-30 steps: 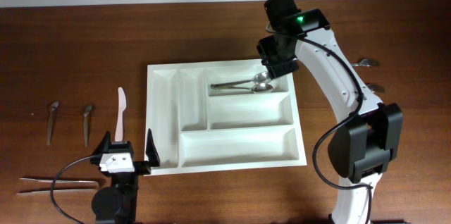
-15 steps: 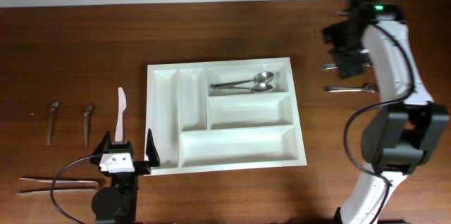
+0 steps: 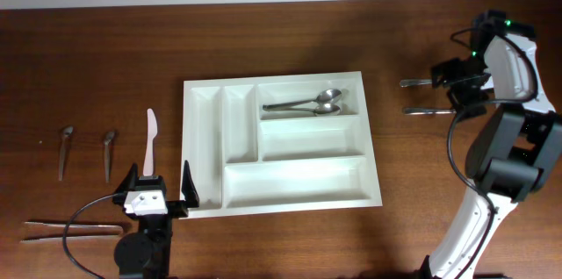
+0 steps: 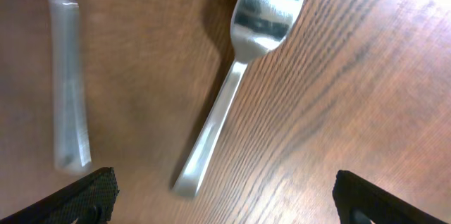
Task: Pack container
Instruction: 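Move the right gripper back over the silver forks, then lower the right gripper onto the lower silver fork and grasp it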
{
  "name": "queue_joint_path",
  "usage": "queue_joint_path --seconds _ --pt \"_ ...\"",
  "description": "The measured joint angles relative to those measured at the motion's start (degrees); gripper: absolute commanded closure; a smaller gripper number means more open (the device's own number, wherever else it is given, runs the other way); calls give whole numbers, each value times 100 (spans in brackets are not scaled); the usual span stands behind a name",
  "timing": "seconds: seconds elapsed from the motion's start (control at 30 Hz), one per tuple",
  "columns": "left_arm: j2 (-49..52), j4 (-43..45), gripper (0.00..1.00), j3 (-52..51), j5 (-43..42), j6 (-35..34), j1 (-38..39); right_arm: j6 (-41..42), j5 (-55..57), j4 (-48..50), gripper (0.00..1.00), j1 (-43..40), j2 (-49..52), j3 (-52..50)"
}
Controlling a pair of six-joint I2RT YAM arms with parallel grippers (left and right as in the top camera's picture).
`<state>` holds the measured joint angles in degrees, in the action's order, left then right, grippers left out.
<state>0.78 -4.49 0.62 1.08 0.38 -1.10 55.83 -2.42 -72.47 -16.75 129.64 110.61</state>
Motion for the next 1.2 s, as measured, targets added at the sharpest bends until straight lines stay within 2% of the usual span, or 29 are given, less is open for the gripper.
queue_joint_path --seconds 0.7,1.2 --pt "2 0 1 0 0 0 0 -361 -4 459 1 -28 243 -15" --pt "0 0 1 0 0 0 0 -538 -20 533 1 -452 334 -15"
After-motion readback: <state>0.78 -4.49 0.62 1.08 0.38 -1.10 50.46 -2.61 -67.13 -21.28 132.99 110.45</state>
